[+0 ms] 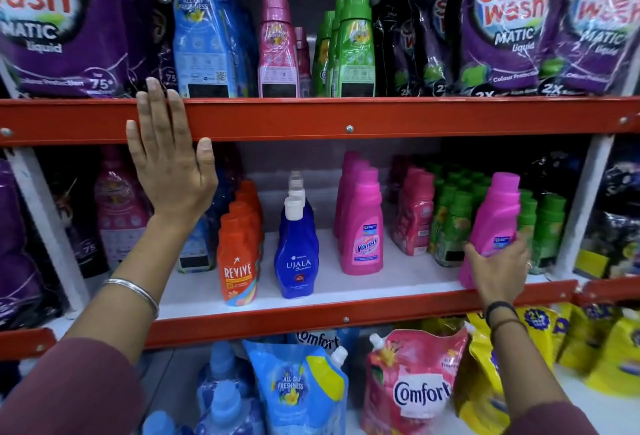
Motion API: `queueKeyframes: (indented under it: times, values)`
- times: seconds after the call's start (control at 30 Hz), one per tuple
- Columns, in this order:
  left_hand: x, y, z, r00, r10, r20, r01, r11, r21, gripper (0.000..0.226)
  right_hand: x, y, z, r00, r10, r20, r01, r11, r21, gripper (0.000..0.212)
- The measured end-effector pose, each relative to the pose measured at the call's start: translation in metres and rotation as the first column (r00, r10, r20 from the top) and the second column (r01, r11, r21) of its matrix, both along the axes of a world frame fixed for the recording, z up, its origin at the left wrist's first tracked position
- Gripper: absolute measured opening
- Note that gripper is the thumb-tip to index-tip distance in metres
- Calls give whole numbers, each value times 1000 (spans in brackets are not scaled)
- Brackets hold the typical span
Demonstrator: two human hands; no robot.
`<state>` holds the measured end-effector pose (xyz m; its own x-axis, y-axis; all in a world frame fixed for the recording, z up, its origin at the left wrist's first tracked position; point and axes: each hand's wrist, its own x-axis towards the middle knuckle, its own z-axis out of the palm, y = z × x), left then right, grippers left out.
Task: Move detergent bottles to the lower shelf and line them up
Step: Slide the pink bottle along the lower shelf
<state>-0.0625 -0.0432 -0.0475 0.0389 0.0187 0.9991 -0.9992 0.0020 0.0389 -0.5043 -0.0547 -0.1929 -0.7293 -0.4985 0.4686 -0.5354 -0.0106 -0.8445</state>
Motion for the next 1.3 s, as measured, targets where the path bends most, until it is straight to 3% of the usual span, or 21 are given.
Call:
queueKeyframes:
  times: [0.43, 0.67, 1.1, 1.2, 1.3]
  values:
    - [2, 2, 2, 1000, -14, 9, 14, 1000, 21, 61, 87, 19, 18, 980, 144, -140, -157, 984, -86, 89]
    - [4, 4, 2, 1000, -14, 12, 13, 999, 47, 61, 145, 22, 17, 953, 262, -151, -265, 964, 5, 89]
    - [2, 8, 2, 999, -31, -8, 32, 995, 93, 61, 171, 23, 1, 955, 215, -207, -195, 974, 112, 88]
    - [-6, 16, 0, 992, -108, -63, 114, 987, 113, 59, 172, 26, 2, 942, 227, -247, -196, 970, 141, 92]
    - [-32, 29, -18, 933, -347, -93, 358, 923, 139, 56, 165, 28, -2, 937, 265, -229, -237, 961, 141, 96]
